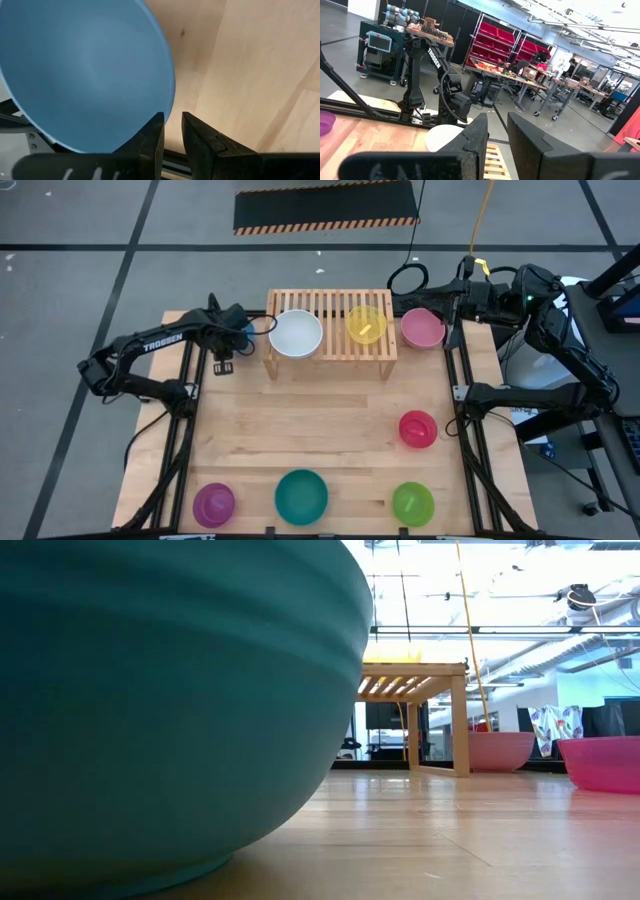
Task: Place and stack bowls onto a shelf
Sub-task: Stack the blue bowl on top of the white bowl on the shelf
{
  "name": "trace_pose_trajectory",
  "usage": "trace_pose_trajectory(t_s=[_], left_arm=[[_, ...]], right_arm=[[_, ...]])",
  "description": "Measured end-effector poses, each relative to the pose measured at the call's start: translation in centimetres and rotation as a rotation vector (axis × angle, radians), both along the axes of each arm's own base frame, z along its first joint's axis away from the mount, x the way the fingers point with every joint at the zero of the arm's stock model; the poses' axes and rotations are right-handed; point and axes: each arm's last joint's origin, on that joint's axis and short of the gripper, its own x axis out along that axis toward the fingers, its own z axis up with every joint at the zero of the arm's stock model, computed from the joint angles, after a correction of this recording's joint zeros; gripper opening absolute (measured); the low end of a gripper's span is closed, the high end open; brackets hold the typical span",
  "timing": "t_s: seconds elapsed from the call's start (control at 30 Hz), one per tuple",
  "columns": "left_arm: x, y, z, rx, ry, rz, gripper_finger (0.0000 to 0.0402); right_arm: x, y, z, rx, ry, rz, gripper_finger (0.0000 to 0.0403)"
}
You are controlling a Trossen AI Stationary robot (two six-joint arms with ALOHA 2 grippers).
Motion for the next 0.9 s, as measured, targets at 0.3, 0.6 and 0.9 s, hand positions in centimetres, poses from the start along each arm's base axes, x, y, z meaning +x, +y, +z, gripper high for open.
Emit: trace_pose_trajectory(t_s=[0.3, 0.6, 0.9], left_arm=[[-0.4, 1.0, -0.6, -0.009, 0.014, 0.041, 0.0074], [-0.5, 1.3, -0.6, -0.025, -0.012, 0.039, 0.0074], [-0.7, 1.2, -1.0, -0.038, 0.001, 0.008, 0.0074]], right_arm=[[0.0, 0.0, 0.0, 0.0, 0.0, 0.0, 0.0067], [0.0, 0.0, 0.0, 0.0, 0.0, 0.0, 0.0067], [0.0, 0.0, 0.0, -0.007, 0.002, 0.0, 0.0067]])
